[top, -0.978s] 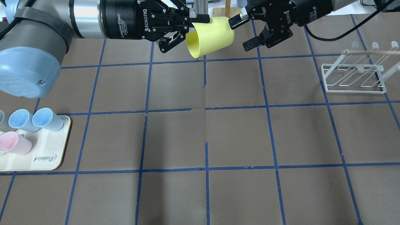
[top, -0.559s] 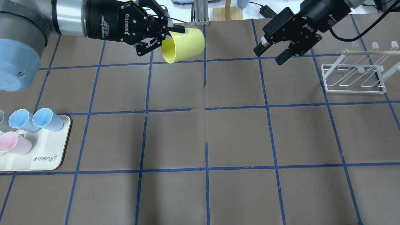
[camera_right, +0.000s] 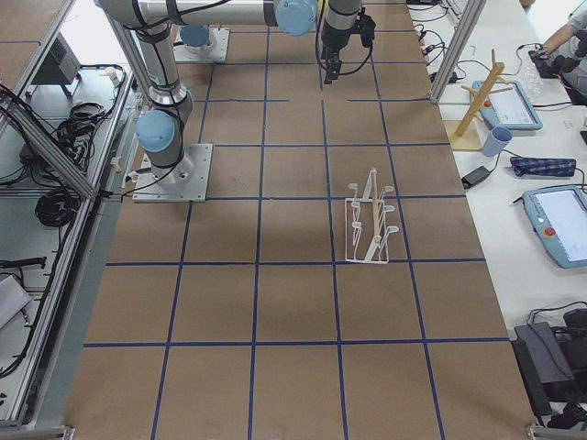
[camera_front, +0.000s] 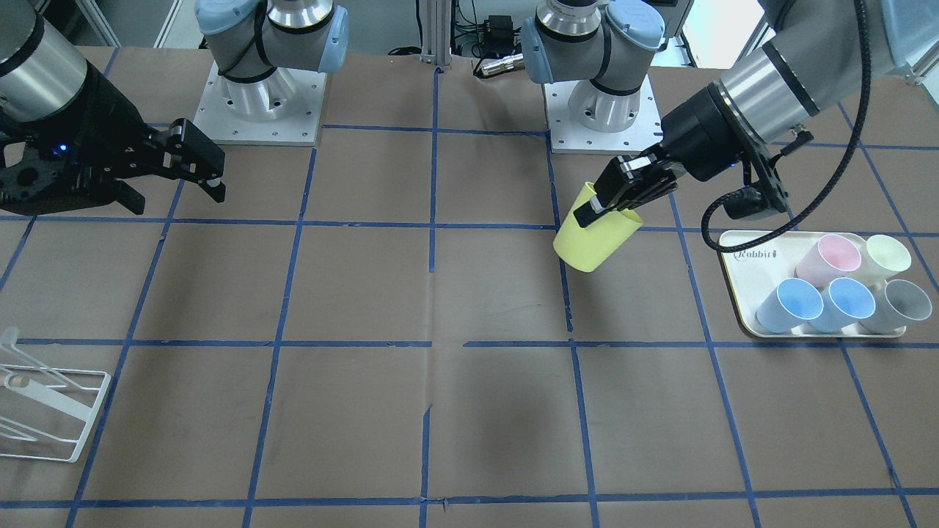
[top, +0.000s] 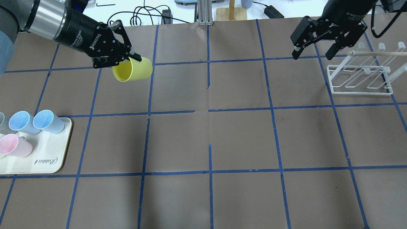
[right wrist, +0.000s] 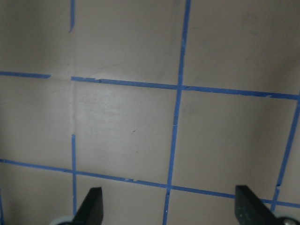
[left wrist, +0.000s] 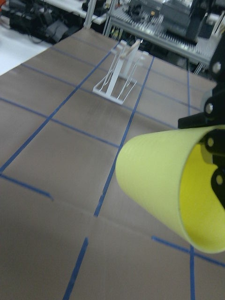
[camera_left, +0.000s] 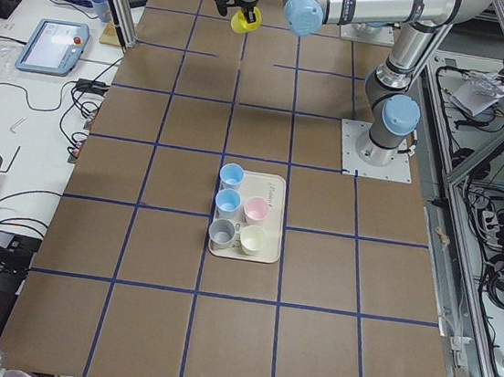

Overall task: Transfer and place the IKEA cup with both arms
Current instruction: 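Carry the yellow cup with the left gripper down onto the white tray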

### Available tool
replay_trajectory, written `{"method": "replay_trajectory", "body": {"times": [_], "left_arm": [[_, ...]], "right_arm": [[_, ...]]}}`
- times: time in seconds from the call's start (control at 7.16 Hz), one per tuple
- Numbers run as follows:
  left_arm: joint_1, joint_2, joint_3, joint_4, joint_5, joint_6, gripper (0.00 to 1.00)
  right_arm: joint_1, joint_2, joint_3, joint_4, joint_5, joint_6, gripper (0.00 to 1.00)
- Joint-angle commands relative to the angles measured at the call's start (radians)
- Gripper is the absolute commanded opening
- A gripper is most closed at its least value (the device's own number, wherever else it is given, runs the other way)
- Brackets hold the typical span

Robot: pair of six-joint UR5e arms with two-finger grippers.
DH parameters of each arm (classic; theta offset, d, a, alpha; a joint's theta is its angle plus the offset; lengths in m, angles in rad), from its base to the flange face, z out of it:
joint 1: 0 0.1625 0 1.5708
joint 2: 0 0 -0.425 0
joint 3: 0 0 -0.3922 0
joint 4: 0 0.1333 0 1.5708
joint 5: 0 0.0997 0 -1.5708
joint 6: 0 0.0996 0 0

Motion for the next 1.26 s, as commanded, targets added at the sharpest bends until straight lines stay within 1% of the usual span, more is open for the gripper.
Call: {"method": "replay_trajectory", "body": {"times": [0.0, 0.14, 0.28, 0.42, 0.7, 0.84, 1.12], "left_arm": [[0.057, 0.012, 0.006, -0.110, 0.337, 0.237, 0.00], [0.132, 0.014, 0.000, -0.179, 0.434, 0.396, 0.00], [0.193, 0.005, -0.014, -0.205, 0.527, 0.513, 0.00], [0.232, -0.013, -0.028, -0.231, 0.644, 0.565, 0.00], [0.246, -0.036, -0.102, -0.216, 0.705, 0.596, 0.00], [0.273, -0.064, -0.138, -0.149, 0.787, 0.604, 0.00], [0.354, -0.121, -0.184, -0.027, 0.797, 0.702, 0.00]], "right_arm": [[0.113, 0.035, 0.006, -0.134, -0.071, 0.162, 1.00], [0.150, 0.046, 0.006, -0.164, -0.080, 0.200, 1.00], [0.167, 0.046, 0.009, -0.162, -0.083, 0.208, 1.00], [0.166, 0.049, 0.009, -0.164, -0.082, 0.207, 1.00], [0.166, 0.049, 0.011, -0.162, -0.082, 0.207, 1.00], [0.166, 0.049, 0.011, -0.162, -0.082, 0.207, 1.00], [0.166, 0.049, 0.011, -0.162, -0.082, 0.205, 1.00]]}}
